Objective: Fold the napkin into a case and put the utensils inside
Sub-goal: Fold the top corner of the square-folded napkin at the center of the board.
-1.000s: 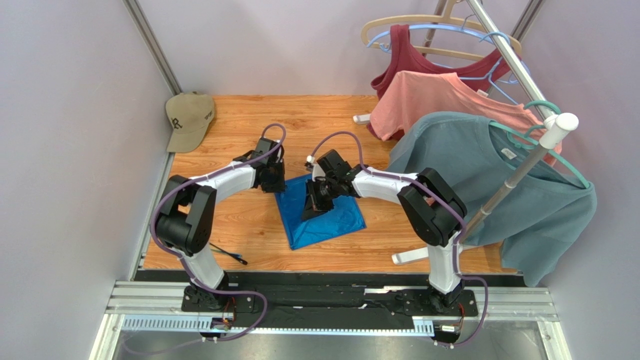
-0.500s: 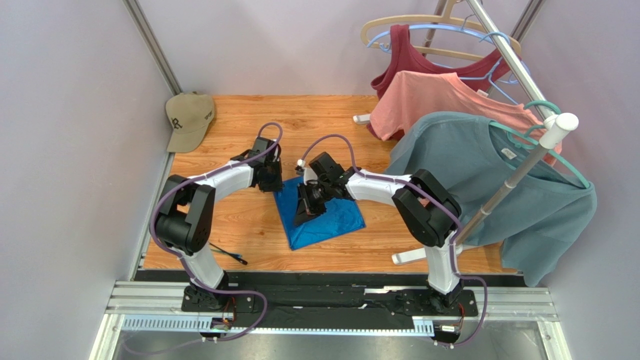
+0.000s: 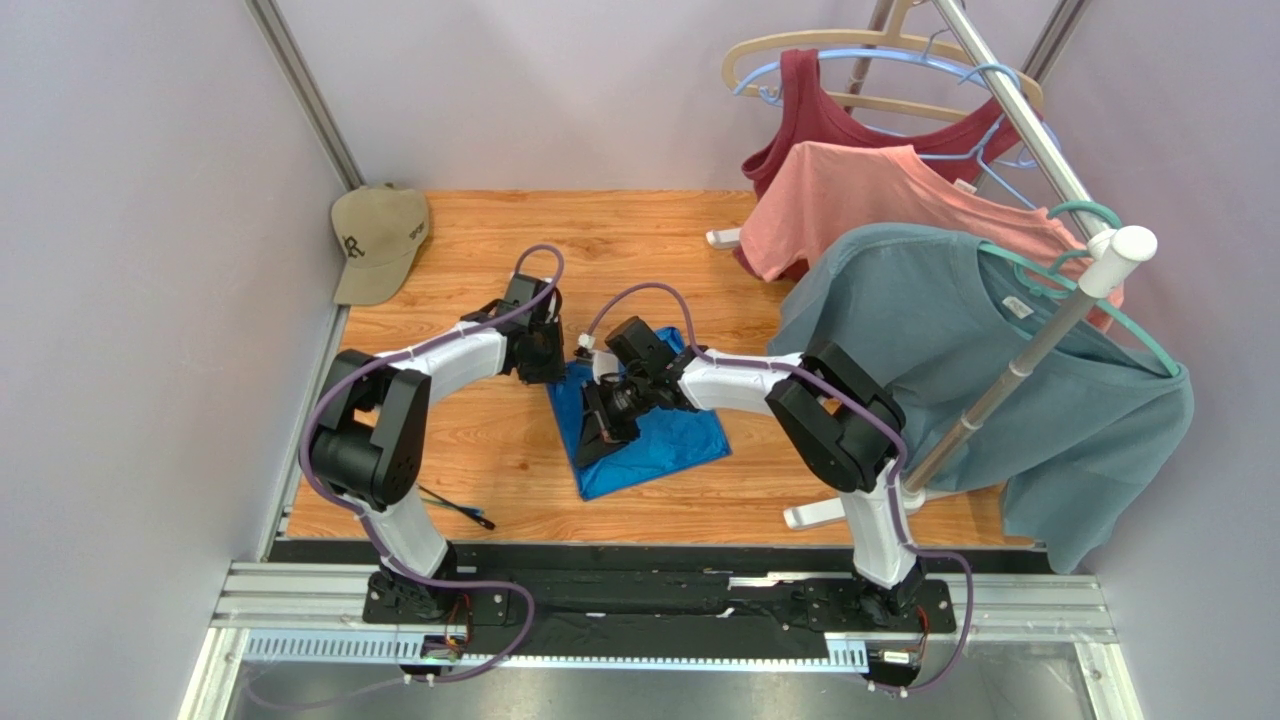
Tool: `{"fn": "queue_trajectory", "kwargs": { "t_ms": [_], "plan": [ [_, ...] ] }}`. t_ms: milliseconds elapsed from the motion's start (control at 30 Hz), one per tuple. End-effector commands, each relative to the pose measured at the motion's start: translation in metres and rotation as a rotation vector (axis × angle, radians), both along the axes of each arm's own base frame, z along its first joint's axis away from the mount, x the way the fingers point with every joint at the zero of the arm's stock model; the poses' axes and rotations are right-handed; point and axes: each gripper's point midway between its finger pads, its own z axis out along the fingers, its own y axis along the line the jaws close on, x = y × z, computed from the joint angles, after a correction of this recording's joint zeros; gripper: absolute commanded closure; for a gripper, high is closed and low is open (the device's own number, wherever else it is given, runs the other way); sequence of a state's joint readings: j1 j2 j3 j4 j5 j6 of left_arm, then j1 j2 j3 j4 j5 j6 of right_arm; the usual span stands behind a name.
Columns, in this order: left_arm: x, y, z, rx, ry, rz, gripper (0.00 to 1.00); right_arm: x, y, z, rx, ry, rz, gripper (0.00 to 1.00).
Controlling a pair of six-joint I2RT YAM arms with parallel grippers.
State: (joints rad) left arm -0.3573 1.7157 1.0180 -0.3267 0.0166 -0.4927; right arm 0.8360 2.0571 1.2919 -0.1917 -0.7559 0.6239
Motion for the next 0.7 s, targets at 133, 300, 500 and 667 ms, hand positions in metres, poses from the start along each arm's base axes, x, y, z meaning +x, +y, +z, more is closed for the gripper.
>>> {"fn": "queue_trajectory", "kwargs": {
  "t_ms": [133, 300, 500, 667],
  "plan": [
    [0.002, 0.003, 0.008, -0.021, -0.022, 0.048, 1.0, -0.018, 0.008, -0.004, 0.058, 0.017, 0.061, 0.99],
    [0.002, 0.003, 0.012, -0.032, -0.035, 0.065, 0.98, -0.029, 0.0, -0.012, 0.051, 0.032, 0.064, 0.99],
    [0.002, 0.003, 0.007, -0.03, -0.006, 0.079, 0.98, -0.032, -0.002, -0.023, 0.05, 0.046, 0.069, 0.99],
    [0.006, 0.01, 0.008, 0.0, -0.017, 0.105, 1.0, -0.032, 0.0, -0.014, 0.065, 0.031, 0.073, 0.99]
  ]
}}
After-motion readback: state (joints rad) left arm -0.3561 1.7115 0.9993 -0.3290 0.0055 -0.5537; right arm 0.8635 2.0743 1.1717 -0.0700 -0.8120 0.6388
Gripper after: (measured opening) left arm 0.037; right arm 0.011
